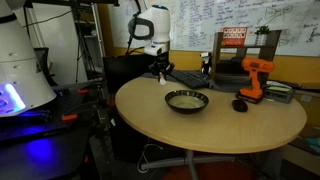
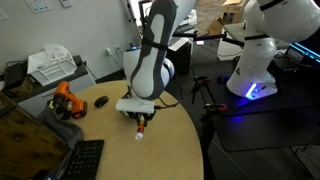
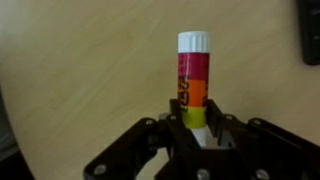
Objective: Put the paper glue in the bowl
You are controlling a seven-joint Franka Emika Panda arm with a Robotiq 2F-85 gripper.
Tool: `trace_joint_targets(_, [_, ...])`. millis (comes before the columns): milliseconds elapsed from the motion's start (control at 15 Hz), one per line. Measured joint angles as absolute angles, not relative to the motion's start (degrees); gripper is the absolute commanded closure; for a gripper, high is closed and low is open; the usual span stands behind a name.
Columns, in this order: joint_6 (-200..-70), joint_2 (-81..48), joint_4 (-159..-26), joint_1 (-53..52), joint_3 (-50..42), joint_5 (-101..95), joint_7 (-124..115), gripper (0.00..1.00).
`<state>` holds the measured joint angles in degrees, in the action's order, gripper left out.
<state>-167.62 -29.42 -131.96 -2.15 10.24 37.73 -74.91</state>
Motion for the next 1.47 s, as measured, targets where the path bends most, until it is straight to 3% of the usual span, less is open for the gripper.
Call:
trace_joint_targets(200, [-167.62, -23.19, -135.76, -1.92, 6.20, 37.04, -74.61, 0.92])
trace_joint_targets(533, [-167.66, -22.56, -140.40, -9.23, -10.86, 23.81, -84.13, 0.92])
trace_joint_targets(867, [-167.42, -24.42, -139.02, -19.71, -23.49, 11.12, -97.77, 0.92])
trace_joint_targets(1133, [-163.90, -27.70, -134.71, -26.21, -27.96, 4.18, -106.40, 0.91])
trace_joint_targets(1200, [-162.46, -28.67, -133.28, -27.13, -28.45, 2.77, -108.45, 0.85])
trace_joint_targets(1267, [-161.12, -29.54, -131.90, -27.76, -28.71, 1.48, -110.27, 0.52])
trace_joint_targets(1467, [-157.45, -31.28, -128.34, -29.19, -29.60, -3.29, -116.15, 0.27])
